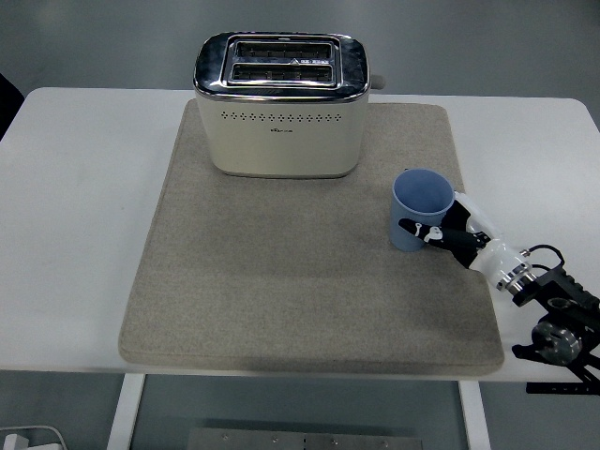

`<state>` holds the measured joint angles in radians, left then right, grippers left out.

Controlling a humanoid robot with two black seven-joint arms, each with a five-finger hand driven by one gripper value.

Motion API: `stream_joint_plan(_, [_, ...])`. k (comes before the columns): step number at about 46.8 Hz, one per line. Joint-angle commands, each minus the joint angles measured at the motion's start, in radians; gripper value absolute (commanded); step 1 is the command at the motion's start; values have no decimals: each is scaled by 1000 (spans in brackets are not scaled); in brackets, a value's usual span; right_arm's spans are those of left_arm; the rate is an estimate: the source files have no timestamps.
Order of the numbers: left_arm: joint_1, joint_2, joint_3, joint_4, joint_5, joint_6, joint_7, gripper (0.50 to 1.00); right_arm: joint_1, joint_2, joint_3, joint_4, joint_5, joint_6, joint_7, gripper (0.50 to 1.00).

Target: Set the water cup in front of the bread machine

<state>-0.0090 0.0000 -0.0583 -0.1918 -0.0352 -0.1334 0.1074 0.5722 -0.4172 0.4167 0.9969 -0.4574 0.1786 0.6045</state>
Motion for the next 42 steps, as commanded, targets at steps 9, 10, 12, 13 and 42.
stream_joint_plan(9, [0,0,0,0,0,0,0,1000,1,-2,1,0,0,-7,0,500])
stream_joint_plan(10, [0,0,0,0,0,0,0,1000,1,-2,2,0,0,-8,0,500])
stream_joint_plan(12, [0,0,0,0,0,0,0,1000,3,-2,5,2,0,-10,-2,500])
stream_joint_plan(13, [0,0,0,0,-2,0,0,1000,5,0,5,2,0,-8,-2,500])
stream_joint_plan(42, [0,0,2,-3,1,0,0,1000,69,129,-7,2,-3,-76,-14,500])
